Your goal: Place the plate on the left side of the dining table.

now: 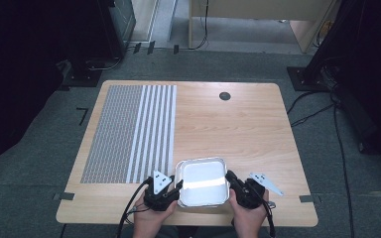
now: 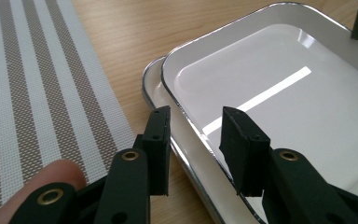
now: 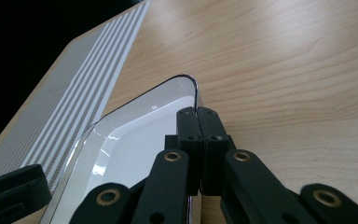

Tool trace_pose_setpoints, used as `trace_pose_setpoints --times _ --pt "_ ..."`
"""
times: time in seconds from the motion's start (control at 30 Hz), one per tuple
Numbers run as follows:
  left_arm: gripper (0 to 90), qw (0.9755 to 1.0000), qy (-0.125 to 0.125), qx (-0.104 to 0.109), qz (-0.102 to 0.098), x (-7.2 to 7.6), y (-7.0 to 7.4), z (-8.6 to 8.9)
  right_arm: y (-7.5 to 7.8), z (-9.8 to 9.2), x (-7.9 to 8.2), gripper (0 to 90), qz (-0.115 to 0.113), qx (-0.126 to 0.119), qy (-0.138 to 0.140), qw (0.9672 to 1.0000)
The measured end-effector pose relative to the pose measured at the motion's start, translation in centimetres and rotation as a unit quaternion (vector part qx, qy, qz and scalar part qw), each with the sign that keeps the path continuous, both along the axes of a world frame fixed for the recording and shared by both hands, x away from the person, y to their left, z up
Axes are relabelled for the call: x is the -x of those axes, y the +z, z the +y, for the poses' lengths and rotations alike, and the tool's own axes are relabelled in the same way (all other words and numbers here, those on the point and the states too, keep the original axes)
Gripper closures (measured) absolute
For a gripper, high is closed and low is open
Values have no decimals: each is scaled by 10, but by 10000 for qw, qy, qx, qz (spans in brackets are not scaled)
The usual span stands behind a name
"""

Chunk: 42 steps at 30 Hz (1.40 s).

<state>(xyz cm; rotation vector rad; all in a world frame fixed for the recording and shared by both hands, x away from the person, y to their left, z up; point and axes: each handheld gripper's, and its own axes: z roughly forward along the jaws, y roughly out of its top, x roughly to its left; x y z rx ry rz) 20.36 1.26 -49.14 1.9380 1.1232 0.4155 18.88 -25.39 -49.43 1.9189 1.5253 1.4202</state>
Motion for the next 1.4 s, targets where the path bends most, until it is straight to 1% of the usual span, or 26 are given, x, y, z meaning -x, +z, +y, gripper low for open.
trace_pose_setpoints --times 0.1,0.13,0.17,0.23,0.3,0.33,0.37,0.4,0.43,0.53,0.57,0.6,0.67,0.73,0.8,0.83,0.87,0.9,0.97,1.0,1.1,1.13,1.17,1.23,1.3,1.4 --pt "641 10000 -76 -24 57 1 -2 -4 -2 0 -1 896 85 171 -26 9998" --pt "645 9999 -97 -19 115 0 -3 -5 -3 1 -2 875 91 217 -6 9997" --pt "648 9999 -106 -20 134 0 -3 -6 -3 4 -4 847 109 355 65 9993" --pt "653 9997 -146 -47 186 -1 -5 -6 -4 8 -6 821 141 571 142 9982" --pt "659 9996 -167 -23 218 -1 -5 -7 -5 11 -7 845 197 760 174 9968" --pt "660 9996 -178 -15 234 -1 -5 -7 -6 12 -8 865 279 826 142 9961" --pt "660 9995 -196 -2 251 -1 -6 -8 -7 13 -8 873 298 777 128 9965" --pt "662 9994 -214 8 258 -1 -6 -8 -7 12 -8 888 366 732 77 9966" --pt "657 9995 -218 12 233 0 -6 -8 -7 12 -9 899 417 676 23 9968" --pt "659 9993 -268 43 266 1 -5 -9 -6 10 -8 900 459 539 -149 9974" --pt "660 9993 -268 43 266 1 -5 -9 -6 10 -7 900 450 507 -198 9975" --pt "669 9991 -288 103 292 2 -4 -10 -5 9 -7 900 435 498 -249 9975" --pt "682 9992 -258 142 272 3 -2 -10 -4 9 -5 900 393 465 -327 9976" --pt "694 9994 -221 150 226 4 -1 -11 -2 9 -4 900 374 438 -366 9977" --pt "698 9994 -217 154 231 4 0 -10 -1 10 -4 900 349 411 -387 9978" --pt "707 9993 -202 206 249 3 1 -10 0 10 -3 900 327 397 -405 9979" --pt "728 9994 -158 165 274 3 2 -10 1 12 -1 900 308 349 -437 9980" --pt "734 9994 -158 165 274 3 2 -10 1 12 -1 900 308 349 -437 9980" --pt "749 9995 -82 119 272 2 4 -9 3 14 -1 900 278 375 -452 9979" --pt "757 9994 -26 139 302 0 6 -8 4 15 -2 900 291 338 -447 9980" --pt "774 9994 18 119 313 -3 8 -6 5 17 -3 900 306 304 -446 9981" --pt "780 9993 48 167 340 -7 11 -4 7 19 -5 900 300 299 -450 9981" --pt "784 9993 48 167 340 -7 11 -4 8 20 -6 900 313 289 -443 9981" --pt "794 9987 58 311 405 -16 16 4 11 23 -9 900 291 278 -444 9982" --pt "807 9983 106 386 413 -22 21 10 15 28 -12 900 263 289 -441 9983" --pt "829 9986 216 325 365 -28 25 16 21 37 -17 900 238 292 -409 9985"
